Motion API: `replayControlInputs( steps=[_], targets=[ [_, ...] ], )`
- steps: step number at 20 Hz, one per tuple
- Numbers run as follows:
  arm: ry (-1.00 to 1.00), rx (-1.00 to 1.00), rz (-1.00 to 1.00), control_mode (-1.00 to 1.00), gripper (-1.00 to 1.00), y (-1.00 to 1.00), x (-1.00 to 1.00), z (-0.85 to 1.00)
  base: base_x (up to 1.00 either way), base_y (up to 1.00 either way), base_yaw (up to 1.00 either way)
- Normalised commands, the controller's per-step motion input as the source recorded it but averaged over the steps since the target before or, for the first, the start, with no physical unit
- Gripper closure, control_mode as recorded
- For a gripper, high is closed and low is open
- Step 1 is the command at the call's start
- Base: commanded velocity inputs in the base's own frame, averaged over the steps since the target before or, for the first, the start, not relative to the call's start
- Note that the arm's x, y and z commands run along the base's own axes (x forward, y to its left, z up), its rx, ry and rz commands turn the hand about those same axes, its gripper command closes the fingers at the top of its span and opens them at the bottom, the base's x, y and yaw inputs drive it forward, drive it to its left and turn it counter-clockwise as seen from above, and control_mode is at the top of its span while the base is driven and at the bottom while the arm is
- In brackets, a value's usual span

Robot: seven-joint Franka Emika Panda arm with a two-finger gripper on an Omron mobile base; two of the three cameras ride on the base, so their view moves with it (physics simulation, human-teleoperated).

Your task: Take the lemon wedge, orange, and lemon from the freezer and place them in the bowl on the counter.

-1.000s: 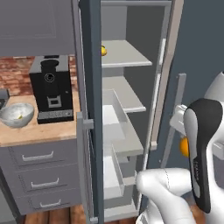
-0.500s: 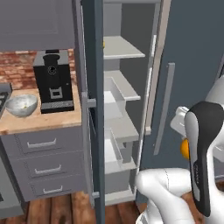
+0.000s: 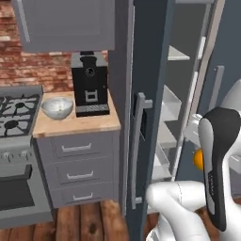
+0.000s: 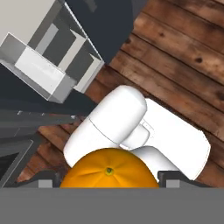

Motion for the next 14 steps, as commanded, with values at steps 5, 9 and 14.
replayControlInputs(
  steps=[5,9,14],
  targets=[
    [0.00,0.00,0.00,1.00,1.00,0.00,0.00,0.00,-0.76,1.00,0.00],
    [0.00,0.00,0.00,1.00,1.00,0.00,0.00,0.00,-0.04,1.00,0.00],
    [0.00,0.00,0.00,1.00,1.00,0.00,0.00,0.00,0.86,0.79,-0.13]
  ],
)
